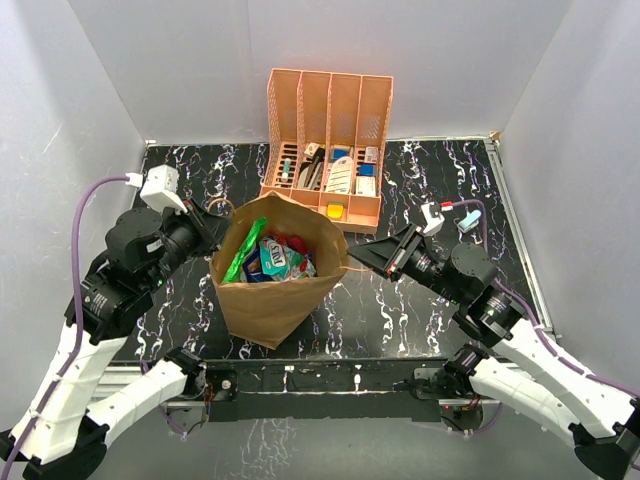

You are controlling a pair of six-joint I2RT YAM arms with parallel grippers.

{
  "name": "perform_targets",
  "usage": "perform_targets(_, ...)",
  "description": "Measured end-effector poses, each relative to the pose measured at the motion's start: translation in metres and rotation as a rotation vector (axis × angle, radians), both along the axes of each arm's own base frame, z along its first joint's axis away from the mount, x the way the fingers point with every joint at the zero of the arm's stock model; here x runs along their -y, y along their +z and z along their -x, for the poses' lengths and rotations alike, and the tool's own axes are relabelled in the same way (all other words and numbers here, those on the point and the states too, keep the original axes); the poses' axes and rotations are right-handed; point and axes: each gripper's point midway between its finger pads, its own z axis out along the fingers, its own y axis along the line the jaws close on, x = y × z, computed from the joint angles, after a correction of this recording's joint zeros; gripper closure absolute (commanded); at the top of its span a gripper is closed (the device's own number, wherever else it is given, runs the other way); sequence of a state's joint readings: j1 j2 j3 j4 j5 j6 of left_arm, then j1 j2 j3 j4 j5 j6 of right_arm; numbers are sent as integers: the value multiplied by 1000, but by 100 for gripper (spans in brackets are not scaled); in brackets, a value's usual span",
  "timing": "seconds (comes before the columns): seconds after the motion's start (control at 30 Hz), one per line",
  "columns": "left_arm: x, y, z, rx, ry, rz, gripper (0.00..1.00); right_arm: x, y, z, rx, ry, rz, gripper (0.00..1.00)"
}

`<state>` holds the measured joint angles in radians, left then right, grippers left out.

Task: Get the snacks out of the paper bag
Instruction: Adjust the paper bag at the center of the board.

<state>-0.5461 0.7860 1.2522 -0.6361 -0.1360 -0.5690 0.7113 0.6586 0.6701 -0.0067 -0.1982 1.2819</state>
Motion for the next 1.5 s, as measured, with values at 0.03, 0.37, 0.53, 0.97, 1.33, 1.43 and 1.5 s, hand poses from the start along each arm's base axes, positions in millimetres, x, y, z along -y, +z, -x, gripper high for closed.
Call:
perform_targets(0.03,2,3,0,-3,-4,6,76,1,0,-1,1,-12,-2,93)
perform_targets(0.37,5,16,-2,-37,-19,-22,69,6,-1,-3,25,-41,32,93)
perform_targets(0.53,9,8,-1,-67,-61,-76,77,8,-2,-2,33,-42,41,93)
perform_targets(0.97,22,1,3,-9,-316,-323,66,6,-1,-2,47,-34,58,93)
perform_targets(1.33,36,-6,9,61,-511,-432,58,4,-1,-3,46,-24,76,93)
perform_targets(1.43,36,-11,6,59,-531,-464,70,3,-1,-3,49,-21,78,93)
perform_targets(1.5,35,-14,5,55,-535,-485,84,3,-1,-3,50,-21,79,93)
